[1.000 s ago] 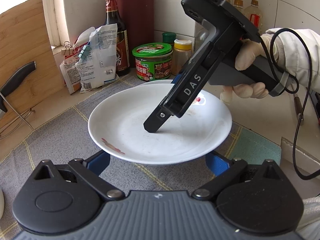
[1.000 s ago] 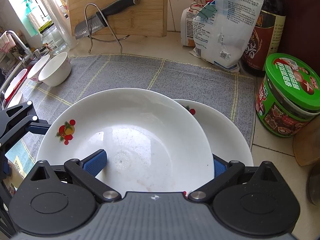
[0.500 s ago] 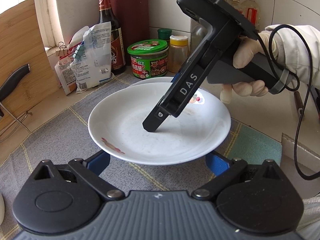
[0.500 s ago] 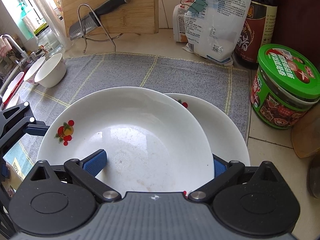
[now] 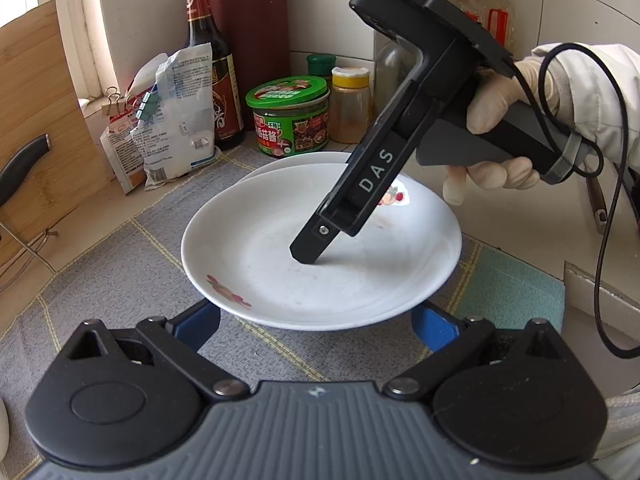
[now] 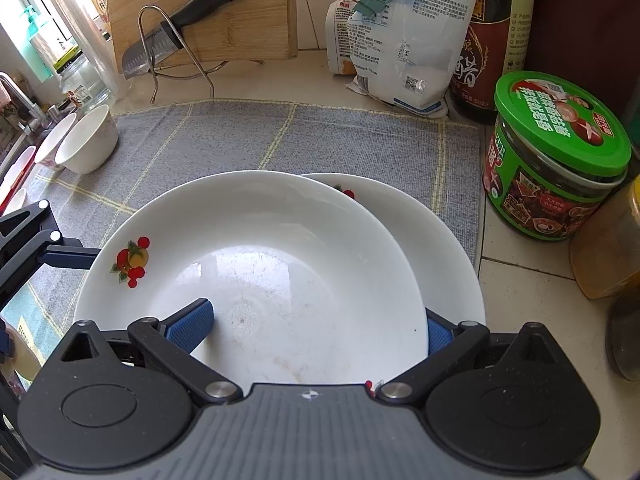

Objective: Organize plates and bowls
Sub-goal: 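Lower the white plate onto the plate stack with the right gripper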

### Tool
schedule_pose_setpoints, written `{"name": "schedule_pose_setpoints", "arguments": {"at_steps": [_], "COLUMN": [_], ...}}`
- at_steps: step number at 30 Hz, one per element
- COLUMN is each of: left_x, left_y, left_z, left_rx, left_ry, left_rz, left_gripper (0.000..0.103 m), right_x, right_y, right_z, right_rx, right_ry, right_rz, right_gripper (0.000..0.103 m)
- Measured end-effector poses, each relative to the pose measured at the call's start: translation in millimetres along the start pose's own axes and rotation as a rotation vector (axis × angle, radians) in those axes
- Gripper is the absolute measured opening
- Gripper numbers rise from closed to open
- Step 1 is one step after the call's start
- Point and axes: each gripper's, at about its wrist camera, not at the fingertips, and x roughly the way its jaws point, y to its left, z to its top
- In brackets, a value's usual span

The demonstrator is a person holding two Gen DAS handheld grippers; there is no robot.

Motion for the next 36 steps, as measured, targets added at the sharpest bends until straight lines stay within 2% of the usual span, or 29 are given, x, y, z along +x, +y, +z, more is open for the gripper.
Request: {"name": "schedule_pose_setpoints", "arguments": {"at_steps": [36], "left_x": [3.4], "left_y": [-2.0], "left_z": [1.0], "left_rx": [0.019], "left_ry": [-0.007], "left_rz": [-0.017], "left_gripper": [0.101], "right_x": [-15.0], "right_y": [1.6], "right_z": [-3.9], "right_rx": [0.010], "right_ry": [0.026], "right_rz": [-0.081], "right_gripper": [0.103]}}
